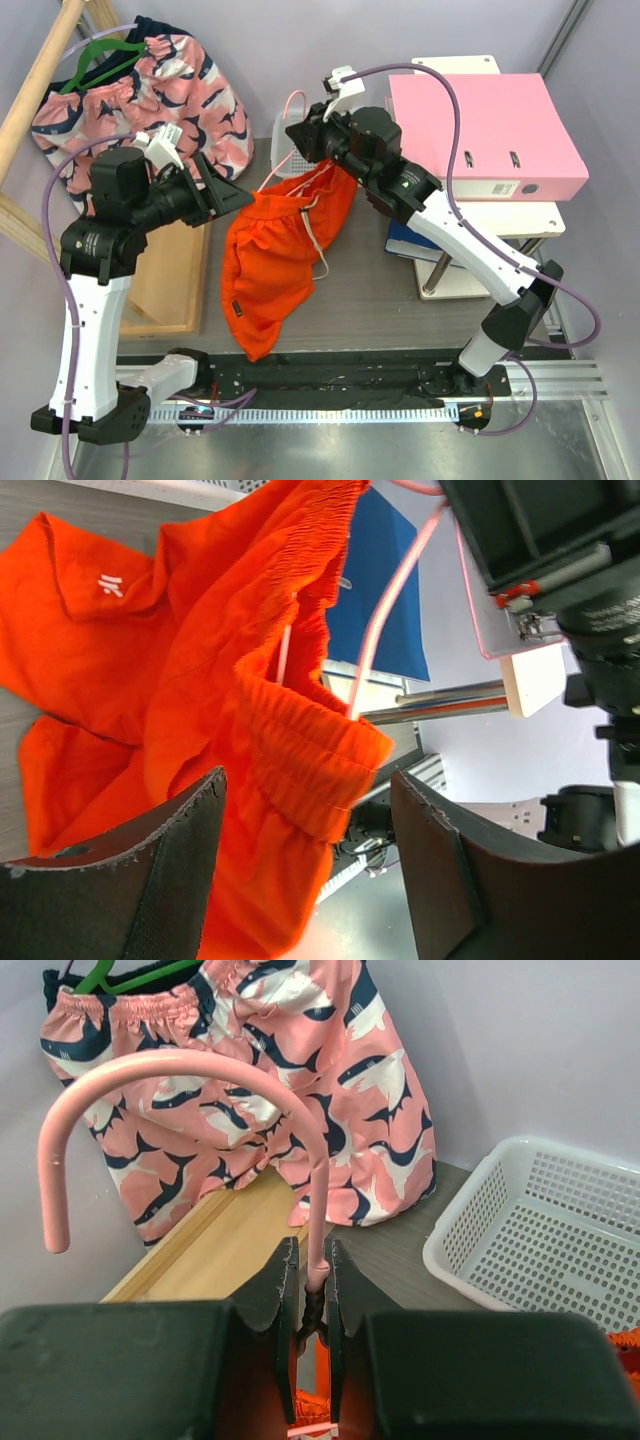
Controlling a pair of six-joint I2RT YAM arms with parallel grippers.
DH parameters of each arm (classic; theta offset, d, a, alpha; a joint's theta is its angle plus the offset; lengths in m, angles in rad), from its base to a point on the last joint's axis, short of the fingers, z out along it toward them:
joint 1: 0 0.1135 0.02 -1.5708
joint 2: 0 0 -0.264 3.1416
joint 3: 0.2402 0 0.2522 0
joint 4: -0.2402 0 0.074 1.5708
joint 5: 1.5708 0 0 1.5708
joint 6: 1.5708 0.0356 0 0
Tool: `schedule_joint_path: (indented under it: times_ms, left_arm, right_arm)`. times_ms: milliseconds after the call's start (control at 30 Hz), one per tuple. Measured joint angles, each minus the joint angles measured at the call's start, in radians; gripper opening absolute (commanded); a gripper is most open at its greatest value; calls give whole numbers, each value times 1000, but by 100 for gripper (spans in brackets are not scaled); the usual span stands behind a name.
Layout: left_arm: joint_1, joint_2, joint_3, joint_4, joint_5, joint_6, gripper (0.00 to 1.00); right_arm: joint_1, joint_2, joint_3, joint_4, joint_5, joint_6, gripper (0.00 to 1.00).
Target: Remove the shorts from the hanger
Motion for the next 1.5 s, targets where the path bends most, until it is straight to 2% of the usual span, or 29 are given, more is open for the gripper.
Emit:
schedule_joint_path:
  times_ms: [33, 67, 200, 300, 500, 600, 667, 800, 833, 867, 1000, 1300, 1400, 1500]
  left_arm:
    - [0, 0, 0, 0, 6, -1, 56]
    - [0, -1, 0, 0, 10, -2, 54]
    - [0, -6, -12, 3, 26, -10, 53]
    - [0, -6, -25, 2, 40, -16, 58]
    - [0, -10, -40, 12, 63, -42, 58]
    - [0, -37, -97, 63, 69, -65, 58]
    - [0, -63, -146, 89, 69, -84, 61]
    - [0, -114, -222, 124, 68, -124, 74]
    - [0, -142, -255, 155, 65, -142, 74]
    - [0, -164, -277, 168, 64, -151, 73]
    - [0, -230, -338, 210, 74, -206, 59]
    - [0, -243, -309, 214, 84, -209, 59]
    - [0, -225, -274, 195, 84, -189, 51]
    - [0, -223, -267, 188, 82, -173, 49]
  right_arm:
    - [0, 4, 1, -7, -5, 0, 1]
    - [0, 7, 2, -13, -9, 0, 1]
    - [0, 12, 2, -17, -19, 5, 1]
    - [0, 13, 6, -20, -24, 13, 1]
    - [1, 26, 39, -30, -40, 23, 1]
    - [6, 26, 41, -41, -47, 15, 1]
    - [12, 30, 43, -57, -52, 4, 1]
    - [20, 41, 44, -94, -71, -2, 1]
    - [22, 42, 44, -104, -80, -3, 1]
    - [24, 42, 40, -109, -88, -3, 1]
    - [30, 36, 13, -110, -114, -4, 1]
    - [58, 32, 12, -114, -140, -23, 1]
    - [69, 24, 5, -109, -140, -29, 1]
    - [75, 20, 4, -104, -140, -31, 1]
